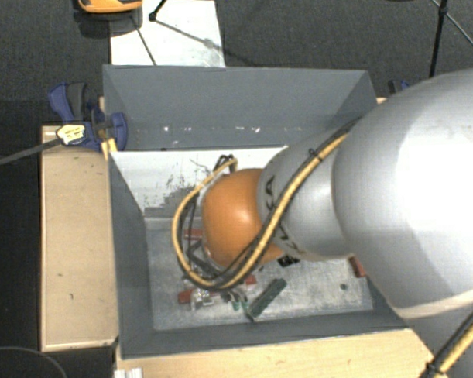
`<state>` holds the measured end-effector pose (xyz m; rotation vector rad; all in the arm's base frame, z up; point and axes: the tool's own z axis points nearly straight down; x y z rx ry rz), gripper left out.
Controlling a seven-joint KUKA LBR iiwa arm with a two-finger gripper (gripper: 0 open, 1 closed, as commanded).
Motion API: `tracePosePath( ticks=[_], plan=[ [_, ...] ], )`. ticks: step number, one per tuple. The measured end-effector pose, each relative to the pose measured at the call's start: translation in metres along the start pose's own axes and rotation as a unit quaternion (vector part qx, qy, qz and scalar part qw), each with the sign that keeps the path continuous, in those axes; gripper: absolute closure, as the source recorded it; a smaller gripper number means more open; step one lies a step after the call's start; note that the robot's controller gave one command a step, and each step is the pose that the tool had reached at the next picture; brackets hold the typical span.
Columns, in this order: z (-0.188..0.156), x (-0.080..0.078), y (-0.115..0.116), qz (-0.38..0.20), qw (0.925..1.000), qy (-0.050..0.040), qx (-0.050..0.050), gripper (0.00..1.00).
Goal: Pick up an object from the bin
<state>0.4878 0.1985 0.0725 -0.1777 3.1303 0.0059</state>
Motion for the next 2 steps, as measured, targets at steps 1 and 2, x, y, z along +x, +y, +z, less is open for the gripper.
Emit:
tracePosePath(
  ticks=[1,2],
  plan=[
    [0.000,0.000,0.000,0.001,1.0000,0.0000,0.000,1.00],
    [-0.148,-0.019,-0.041,-0.070,0.9976,0.0019,0.001,1.00]
  ],
)
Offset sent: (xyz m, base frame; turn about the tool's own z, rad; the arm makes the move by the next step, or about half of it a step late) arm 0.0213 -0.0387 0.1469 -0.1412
